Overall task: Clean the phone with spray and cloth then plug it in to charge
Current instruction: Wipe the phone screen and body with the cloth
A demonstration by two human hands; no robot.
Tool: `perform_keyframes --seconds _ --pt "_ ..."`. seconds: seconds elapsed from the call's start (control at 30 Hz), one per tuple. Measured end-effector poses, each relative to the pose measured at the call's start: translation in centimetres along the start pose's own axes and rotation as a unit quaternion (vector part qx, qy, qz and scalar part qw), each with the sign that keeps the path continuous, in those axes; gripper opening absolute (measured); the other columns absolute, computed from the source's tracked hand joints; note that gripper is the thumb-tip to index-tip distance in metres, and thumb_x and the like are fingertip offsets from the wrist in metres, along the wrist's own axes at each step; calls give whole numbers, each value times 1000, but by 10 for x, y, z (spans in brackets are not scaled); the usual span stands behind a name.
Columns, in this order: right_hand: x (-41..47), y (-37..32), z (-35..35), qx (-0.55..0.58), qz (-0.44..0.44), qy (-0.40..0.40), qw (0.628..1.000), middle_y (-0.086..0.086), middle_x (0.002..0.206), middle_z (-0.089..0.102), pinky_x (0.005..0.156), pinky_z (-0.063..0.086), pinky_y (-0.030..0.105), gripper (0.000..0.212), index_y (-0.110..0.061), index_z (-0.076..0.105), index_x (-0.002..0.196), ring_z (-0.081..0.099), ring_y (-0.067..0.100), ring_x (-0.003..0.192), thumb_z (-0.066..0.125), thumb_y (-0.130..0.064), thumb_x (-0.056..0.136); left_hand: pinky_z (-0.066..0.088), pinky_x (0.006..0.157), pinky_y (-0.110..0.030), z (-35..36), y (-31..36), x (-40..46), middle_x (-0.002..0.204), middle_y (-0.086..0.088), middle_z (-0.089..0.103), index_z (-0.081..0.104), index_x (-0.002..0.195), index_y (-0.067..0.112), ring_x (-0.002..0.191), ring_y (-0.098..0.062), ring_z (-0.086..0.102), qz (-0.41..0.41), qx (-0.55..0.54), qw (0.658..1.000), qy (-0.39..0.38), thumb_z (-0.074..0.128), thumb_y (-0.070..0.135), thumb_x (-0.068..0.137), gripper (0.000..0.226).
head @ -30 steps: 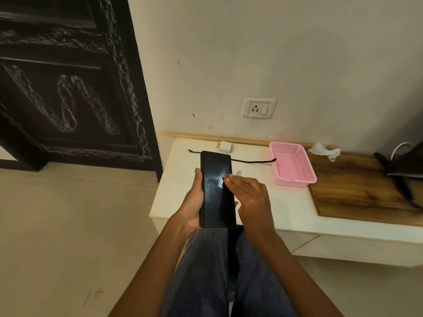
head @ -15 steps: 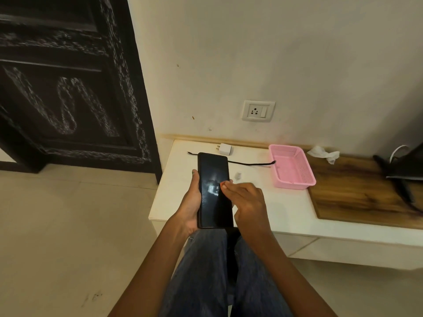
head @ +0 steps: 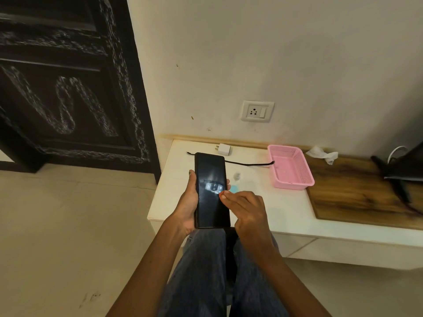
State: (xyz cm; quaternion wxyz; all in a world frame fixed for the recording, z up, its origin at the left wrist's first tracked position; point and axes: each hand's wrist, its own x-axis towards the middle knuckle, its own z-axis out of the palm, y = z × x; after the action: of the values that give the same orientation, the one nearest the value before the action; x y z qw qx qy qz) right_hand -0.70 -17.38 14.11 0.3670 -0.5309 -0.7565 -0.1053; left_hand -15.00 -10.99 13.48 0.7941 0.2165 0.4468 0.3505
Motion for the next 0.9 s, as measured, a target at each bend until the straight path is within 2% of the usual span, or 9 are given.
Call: perform_keyframes --seconds 0.07,0.2,0.27,0.33,0.4,0.53,0.63,0.77,0.9 --pt "7 2 -1 -7 7 -1 1000 8 96 74 74 41 26 40 -1 73 98 64 23 89 38 -2 78 47 99 -46 0 -2 0 112 -11 70 65 117 25 106 -28 65 0 19 1000 20 30 81 77 77" --pt "25 4 -4 -15 35 1 999 10 96 74 71 47 29 45 1 73 98 67 26 84 34 -7 77 58 75 -40 5 -4 -2 93 -8 76 74 86 30 88 -27 72 9 47 998 34 30 80 78 67" --pt "22 1 -2 -2 33 7 999 11 97 73 74 45 28 44 2 72 98 62 21 90 35 -8 78 54 87 -44 5 -2 -3 100 -9 73 71 93 29 98 -28 68 12 45 998 43 30 80 78 67" --pt "12 -2 -1 5 15 7 1000 10 99 73 76 44 27 40 1 72 99 63 21 91 38 -8 81 44 102 -50 4 -1 -4 118 -11 67 64 117 25 113 -30 60 10 28 999 28 28 80 79 76" --pt "3 -5 -1 9 -7 -8 1000 9 101 73 77 50 30 37 0 72 100 65 23 93 41 -12 84 38 108 -50 2 0 -4 127 -13 62 57 129 19 118 -31 57 7 8 1000 18 27 79 79 84" --pt "11 2 -2 16 6 -18 1000 10 103 72 76 53 34 41 0 71 103 66 28 93 53 11 68 40 106 -49 7 1 -5 122 -14 65 61 125 20 114 -30 61 5 30 1000 1 26 82 76 86" --pt "16 0 -1 16 24 -6 1000 11 104 72 78 52 36 42 1 70 104 67 29 92 57 12 66 44 102 -48 11 4 -5 118 -13 68 64 121 21 110 -30 64 6 35 999 -20 26 82 77 84" --pt "-1 -7 1 25 -19 -36 999 7 109 70 83 51 31 39 -3 68 109 65 25 100 67 10 72 43 104 -44 9 7 -3 123 -14 65 60 126 15 114 -27 61 3 14 999 -47 23 82 78 90" --pt "13 2 0 11 4 -30 999 9 105 72 78 49 34 43 -2 70 105 67 28 94 64 15 67 45 102 -46 11 2 -3 120 -14 67 63 123 19 113 -29 62 -9 16 999 -52 26 82 78 86"
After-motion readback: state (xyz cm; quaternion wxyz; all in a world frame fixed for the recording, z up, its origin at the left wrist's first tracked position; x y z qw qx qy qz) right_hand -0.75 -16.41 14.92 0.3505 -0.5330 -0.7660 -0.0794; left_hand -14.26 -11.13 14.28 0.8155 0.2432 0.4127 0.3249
